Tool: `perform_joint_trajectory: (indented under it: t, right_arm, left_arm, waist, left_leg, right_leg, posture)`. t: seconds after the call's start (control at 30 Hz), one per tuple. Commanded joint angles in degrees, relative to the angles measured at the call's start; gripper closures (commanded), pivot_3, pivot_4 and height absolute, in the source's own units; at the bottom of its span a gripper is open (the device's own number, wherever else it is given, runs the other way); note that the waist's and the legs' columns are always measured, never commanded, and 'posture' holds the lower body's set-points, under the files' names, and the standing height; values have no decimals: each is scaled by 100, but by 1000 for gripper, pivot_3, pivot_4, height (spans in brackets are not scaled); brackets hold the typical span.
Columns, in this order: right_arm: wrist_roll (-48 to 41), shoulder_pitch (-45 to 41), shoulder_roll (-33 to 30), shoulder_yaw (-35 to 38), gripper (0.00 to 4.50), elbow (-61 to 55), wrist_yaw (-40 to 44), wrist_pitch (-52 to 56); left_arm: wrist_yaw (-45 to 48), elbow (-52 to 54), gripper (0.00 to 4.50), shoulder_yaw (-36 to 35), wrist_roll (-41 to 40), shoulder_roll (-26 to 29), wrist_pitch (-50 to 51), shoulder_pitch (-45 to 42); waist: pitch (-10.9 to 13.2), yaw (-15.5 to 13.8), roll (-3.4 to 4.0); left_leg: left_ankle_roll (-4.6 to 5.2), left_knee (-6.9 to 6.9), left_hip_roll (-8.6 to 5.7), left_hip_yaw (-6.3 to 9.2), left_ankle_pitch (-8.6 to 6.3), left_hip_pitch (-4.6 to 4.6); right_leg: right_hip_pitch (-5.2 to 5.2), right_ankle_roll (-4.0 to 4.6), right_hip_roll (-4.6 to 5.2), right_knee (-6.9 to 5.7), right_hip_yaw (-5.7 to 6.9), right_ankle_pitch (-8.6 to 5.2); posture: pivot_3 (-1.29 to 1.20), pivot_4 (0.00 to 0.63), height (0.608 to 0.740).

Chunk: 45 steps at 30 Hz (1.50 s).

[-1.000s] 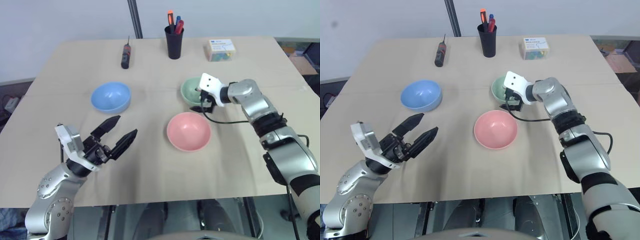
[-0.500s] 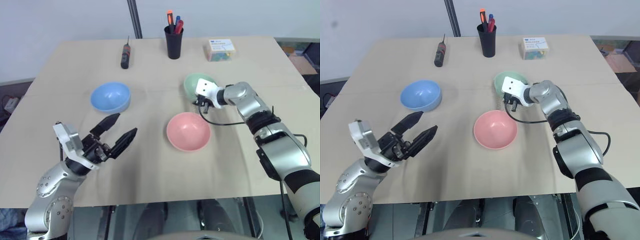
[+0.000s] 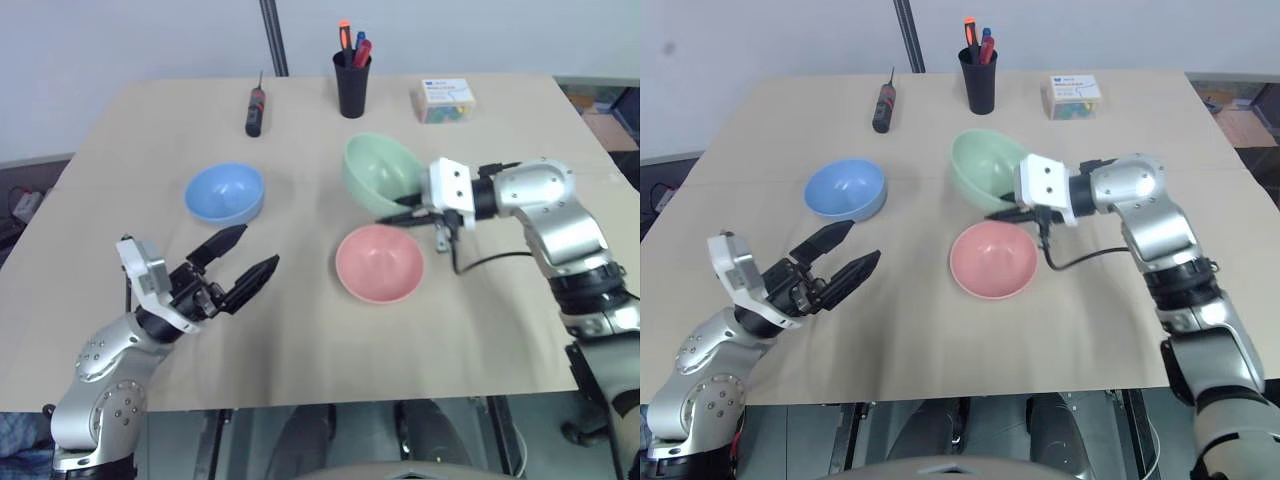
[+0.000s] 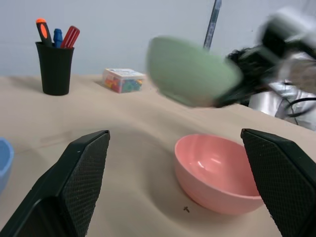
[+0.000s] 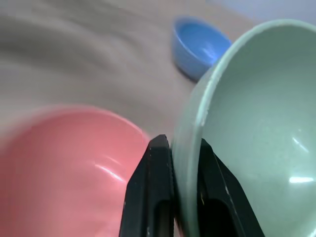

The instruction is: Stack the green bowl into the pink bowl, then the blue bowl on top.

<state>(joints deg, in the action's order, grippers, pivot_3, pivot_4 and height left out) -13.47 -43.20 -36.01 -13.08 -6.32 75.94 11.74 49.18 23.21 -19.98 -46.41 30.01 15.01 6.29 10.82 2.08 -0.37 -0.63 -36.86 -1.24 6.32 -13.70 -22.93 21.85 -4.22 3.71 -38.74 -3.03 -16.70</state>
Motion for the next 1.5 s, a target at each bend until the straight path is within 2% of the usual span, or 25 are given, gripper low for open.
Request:
perform_joint_trajectory:
  t: [0.03, 0.17, 0.27, 0.4, 0.43, 0.57, 0.8, 1.0, 1.2, 1.5]
  right_arm:
    - [-590, 475, -384, 115, 4478, -1306, 158, 636]
    - [-631, 714, -492, 15, 4478, -1859, -67, 958]
    - [-536, 681, -458, -59, 3434, -1978, -214, 1027]
    - [-420, 658, -529, -57, 1774, -1997, -342, 993]
    - [-434, 670, -560, -21, 1580, -1988, -351, 981]
    - [-836, 592, -405, 484, 50, -1693, -711, 1235]
    - [-1855, 610, -407, 1678, 50, -911, -1160, 2138]
    - [-1974, 1299, -591, 2474, 50, -252, -1112, 1688]
    - [-2167, 1716, -589, 2719, 50, -287, -861, 1267]
    - [-2328, 1713, -618, 2427, 50, -752, -713, 1209]
  left_arm:
    - [174, -81, 0, 10, -47, 114, 29, -148]
    - [238, -192, 0, 31, -27, 139, 82, -303]
    - [304, -250, 0, 49, -16, 154, 115, -360]
    - [375, -367, 0, 95, 11, 151, 130, -460]
    - [385, -381, 0, 112, 24, 145, 133, -478]
    - [201, -411, 0, 123, 108, 141, 168, -596]
    - [-813, -571, 0, 224, 742, 204, 446, -1072]
    - [-1329, -899, 0, 383, 1316, 398, 717, -1610]
    - [-1159, -1801, 0, 475, 1740, 719, 625, -2267]
    - [-521, -3318, 0, 838, 2323, 1101, 420, -3190]
  waist:
    - [0, -6, 0]
    - [0, 32, -1]
    - [0, 21, -1]
    - [0, 6, -2]
    - [0, 4, -2]
    - [0, -7, -2]
    - [0, -21, -4]
    - [0, -57, -6]
    - [1, 15, -4]
    - [2, 12, -5]
  left_leg:
    - [0, 0, -1, 2, 0, 0]
    - [0, 0, -1, -7, 0, 9]
    - [0, 0, 0, -2, 0, 10]
    - [0, -2, -2, -2, 0, 5]
    - [0, -2, -1, -2, 0, 5]
    - [-1, -2, -1, 0, 0, 4]
    - [0, -3, -6, 5, 0, 6]
    - [0, 0, -14, 4, 0, 0]
    - [0, 0, -14, -17, 0, 2]
    - [0, -3, -15, -24, 1, 2]
  right_leg:
    - [-2, 0, 1, 2, 3, 0]
    - [-3, 0, -2, -5, -3, 0]
    - [-3, 0, -4, -6, 1, 0]
    - [-3, -1, -1, -2, 1, 0]
    - [-3, 0, 0, -1, 1, 0]
    - [-3, 0, 1, 0, 2, 0]
    - [-8, 0, 0, -1, 5, 0]
    - [-8, -1, -1, 10, 7, 0]
    - [-4, -1, -6, 1, 1, 0]
    - [-4, -2, -4, -1, 1, 0]
  posture:
    - [0, 150, 740]
    - [0, 150, 740]
    - [0, 150, 740]
    - [0, 150, 740]
    - [0, 150, 740]
    - [0, 150, 740]
    - [0, 150, 740]
    - [0, 150, 740]
    - [0, 150, 740]
    - [0, 150, 740]
